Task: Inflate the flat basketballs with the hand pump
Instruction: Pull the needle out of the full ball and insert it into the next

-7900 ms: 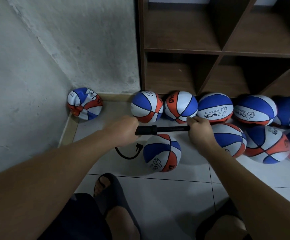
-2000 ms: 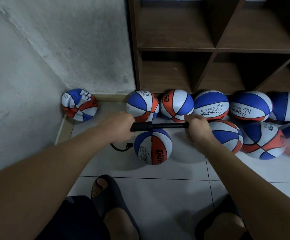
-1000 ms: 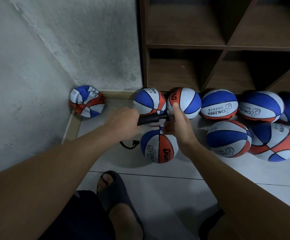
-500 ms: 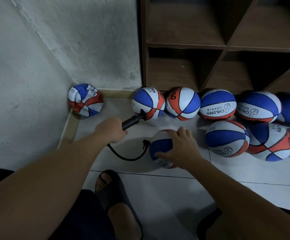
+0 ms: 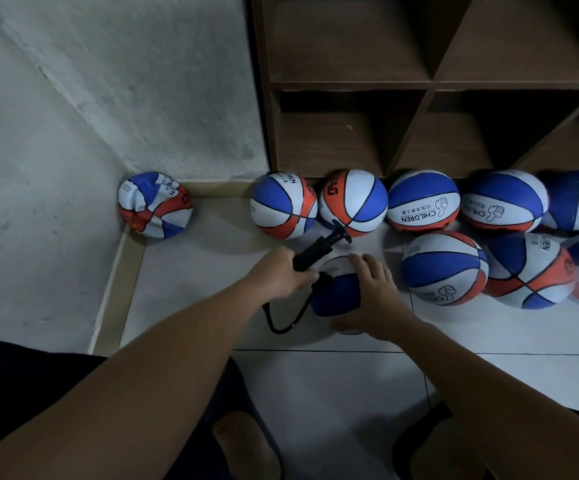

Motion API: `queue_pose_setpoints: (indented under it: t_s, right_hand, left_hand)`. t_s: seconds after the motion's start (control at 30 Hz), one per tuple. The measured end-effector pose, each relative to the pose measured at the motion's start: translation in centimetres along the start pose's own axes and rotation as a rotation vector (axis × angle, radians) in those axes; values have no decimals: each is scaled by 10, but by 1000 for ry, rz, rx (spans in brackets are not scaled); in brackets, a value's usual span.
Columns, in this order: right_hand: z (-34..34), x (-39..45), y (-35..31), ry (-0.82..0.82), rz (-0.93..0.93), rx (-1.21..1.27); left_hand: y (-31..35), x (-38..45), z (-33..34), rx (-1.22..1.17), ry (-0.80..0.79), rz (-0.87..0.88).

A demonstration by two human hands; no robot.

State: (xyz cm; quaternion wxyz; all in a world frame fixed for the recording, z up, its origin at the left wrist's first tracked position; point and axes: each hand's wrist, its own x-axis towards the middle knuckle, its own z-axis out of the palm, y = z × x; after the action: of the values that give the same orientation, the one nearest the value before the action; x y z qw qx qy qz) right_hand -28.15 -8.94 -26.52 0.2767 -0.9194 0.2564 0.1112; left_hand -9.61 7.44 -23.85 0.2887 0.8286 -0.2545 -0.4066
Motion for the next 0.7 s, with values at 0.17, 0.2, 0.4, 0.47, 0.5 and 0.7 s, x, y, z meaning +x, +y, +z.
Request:
queue_pose_setpoints:
  t_s: [0.17, 0.2, 0.4, 0.47, 0.5, 0.7]
  right_hand:
    - [1, 12, -3, 44, -33, -41]
    - [0, 13, -3, 42, -33, -39]
    - [-2, 16, -5, 20, -16, -34]
    - [-2, 15, -5, -1, -13, -37]
    - [-3, 15, -4, -16, -12, -39]
    - [-14, 12, 4, -74, -2, -25]
  left_hand:
    - [2, 8, 18, -51, 54, -22]
    - [1, 10, 19, -30, 67, -20]
    - [9, 20, 22, 78, 101, -16]
    - [7, 20, 25, 101, 136, -24]
    - [8, 17, 25, 75, 162, -25]
    - [20, -2, -52, 20, 353, -44]
